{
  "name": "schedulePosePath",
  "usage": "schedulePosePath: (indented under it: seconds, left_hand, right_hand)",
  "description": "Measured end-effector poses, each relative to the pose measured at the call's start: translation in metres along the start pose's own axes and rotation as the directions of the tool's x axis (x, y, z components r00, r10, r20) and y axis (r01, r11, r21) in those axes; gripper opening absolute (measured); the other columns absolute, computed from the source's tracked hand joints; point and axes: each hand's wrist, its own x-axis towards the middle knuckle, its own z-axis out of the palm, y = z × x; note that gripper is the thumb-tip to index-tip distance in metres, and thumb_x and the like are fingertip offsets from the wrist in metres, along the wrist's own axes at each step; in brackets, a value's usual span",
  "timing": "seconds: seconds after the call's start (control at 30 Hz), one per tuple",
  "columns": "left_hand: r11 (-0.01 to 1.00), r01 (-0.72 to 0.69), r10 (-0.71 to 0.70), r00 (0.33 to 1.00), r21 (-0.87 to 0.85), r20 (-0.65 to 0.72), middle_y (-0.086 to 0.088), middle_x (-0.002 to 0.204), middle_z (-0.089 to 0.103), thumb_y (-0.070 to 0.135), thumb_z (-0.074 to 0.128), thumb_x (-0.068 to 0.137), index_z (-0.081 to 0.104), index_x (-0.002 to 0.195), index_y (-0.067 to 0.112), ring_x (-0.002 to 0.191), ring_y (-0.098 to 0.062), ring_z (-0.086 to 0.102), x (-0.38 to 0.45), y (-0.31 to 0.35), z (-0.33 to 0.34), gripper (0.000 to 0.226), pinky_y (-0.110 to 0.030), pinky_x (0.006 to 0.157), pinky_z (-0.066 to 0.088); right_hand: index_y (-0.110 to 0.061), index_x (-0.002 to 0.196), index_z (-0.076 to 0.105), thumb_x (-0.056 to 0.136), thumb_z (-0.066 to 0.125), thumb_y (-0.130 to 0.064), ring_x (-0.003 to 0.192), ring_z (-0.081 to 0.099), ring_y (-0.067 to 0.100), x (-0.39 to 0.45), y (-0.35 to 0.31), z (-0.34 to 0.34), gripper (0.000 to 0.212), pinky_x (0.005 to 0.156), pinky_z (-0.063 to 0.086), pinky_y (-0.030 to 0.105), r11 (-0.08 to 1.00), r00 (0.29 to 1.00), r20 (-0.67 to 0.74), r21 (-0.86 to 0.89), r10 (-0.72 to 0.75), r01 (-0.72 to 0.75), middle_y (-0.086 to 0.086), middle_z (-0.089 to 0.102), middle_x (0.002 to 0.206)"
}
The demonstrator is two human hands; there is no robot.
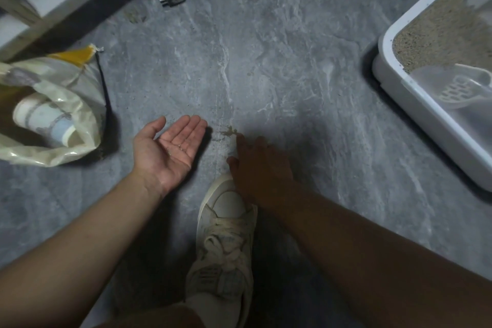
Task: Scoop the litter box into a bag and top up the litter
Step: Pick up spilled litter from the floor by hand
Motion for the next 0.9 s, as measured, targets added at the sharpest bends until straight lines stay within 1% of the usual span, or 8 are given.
schedulePosePath:
  seconds: [0.2,0.27,0.33,0.43,0.57,0.7,0.83,0.9]
  left_hand:
    - [1.0,-0.007,0.007,1.0,-0.004,0.004,-0.024,0.119,0.073,0.026,0.058,0.089,0.065,0.122,-0.005,0.106,-0.037,0.074,-0.001,0.003,-0.001,0.046,-0.04,0.084,0.064]
    - [1.0,-0.002,0.002,1.0,-0.005,-0.007,-0.024,0.119,0.073,0.028,0.052,0.098,0.065,0.122,-0.005,0.106,-0.037,0.074,-0.001,0.003,-0.002,0.043,-0.04,0.084,0.064]
    - [1.0,-0.001,0.001,1.0,-0.009,-0.013,-0.024,0.119,0.073,0.03,0.05,0.101,0.064,0.122,-0.005,0.106,-0.038,0.074,0.0,0.003,-0.003,0.044,-0.04,0.085,0.063]
    - [1.0,-0.002,0.002,1.0,-0.006,-0.009,-0.025,0.118,0.073,0.03,0.049,0.101,0.064,0.122,-0.005,0.105,-0.037,0.074,0.001,0.003,-0.002,0.044,-0.041,0.086,0.063]
    - [1.0,0.004,-0.004,1.0,0.0,-0.017,-0.024,0.119,0.073,0.03,0.049,0.101,0.064,0.122,-0.005,0.107,-0.037,0.074,0.002,0.002,-0.001,0.044,-0.041,0.089,0.062]
    - [1.0,0.006,-0.006,1.0,0.006,-0.022,-0.024,0.118,0.073,0.03,0.049,0.101,0.065,0.121,-0.005,0.106,-0.037,0.074,0.002,0.002,-0.001,0.043,-0.041,0.09,0.062]
    - [1.0,0.002,-0.002,1.0,0.003,-0.032,-0.025,0.118,0.073,0.03,0.049,0.101,0.065,0.121,-0.005,0.105,-0.037,0.074,0.004,0.003,0.0,0.043,-0.041,0.089,0.062]
    - [1.0,0.004,-0.004,0.999,0.0,-0.034,-0.025,0.118,0.073,0.029,0.05,0.101,0.064,0.121,-0.006,0.104,-0.038,0.074,0.005,0.003,0.0,0.043,-0.042,0.089,0.062]
  right_hand:
    - [-0.027,0.158,0.021,0.104,0.032,-0.049,0.121,0.05,0.034,0.007,-0.002,-0.004,0.059,0.097,0.043,0.045,0.994,1.0,-0.006,0.11,-0.03,0.031,0.015,0.043,0.138]
    - [-0.021,0.148,0.038,0.104,0.036,-0.044,0.115,0.052,0.033,0.006,0.001,-0.006,0.05,0.091,0.045,0.042,0.992,0.997,-0.069,0.121,-0.028,0.036,0.013,0.047,0.129]
    - [-0.015,0.128,0.055,0.102,0.043,-0.039,0.109,0.051,0.03,0.01,0.004,-0.008,0.038,0.084,0.045,0.038,0.988,0.984,-0.178,0.153,-0.002,0.03,0.012,0.052,0.118]
    - [-0.014,0.117,0.062,0.1,0.051,-0.036,0.11,0.047,0.027,0.02,0.004,-0.012,0.031,0.085,0.041,0.034,0.979,0.969,-0.244,0.202,0.028,0.023,0.01,0.054,0.116]
    - [-0.013,0.114,0.066,0.1,0.052,-0.027,0.111,0.049,0.029,0.034,-0.005,-0.016,0.024,0.094,0.039,0.035,0.983,0.972,-0.231,0.169,-0.036,0.077,0.012,0.057,0.117]
    - [-0.013,0.108,0.063,0.098,0.053,-0.022,0.108,0.053,0.031,0.044,-0.011,-0.015,0.017,0.086,0.041,0.036,0.987,0.977,-0.214,0.158,-0.001,0.036,0.014,0.057,0.116]
    - [-0.016,0.117,0.063,0.099,0.048,-0.019,0.107,0.052,0.025,0.048,-0.021,-0.015,0.024,0.092,0.037,0.034,0.972,0.979,-0.203,0.231,-0.002,0.05,0.007,0.059,0.116]
    - [-0.014,0.119,0.059,0.099,0.049,-0.016,0.111,0.053,0.025,0.051,-0.022,-0.02,0.022,0.097,0.038,0.033,0.986,0.975,-0.223,0.159,-0.015,0.052,0.009,0.058,0.121]
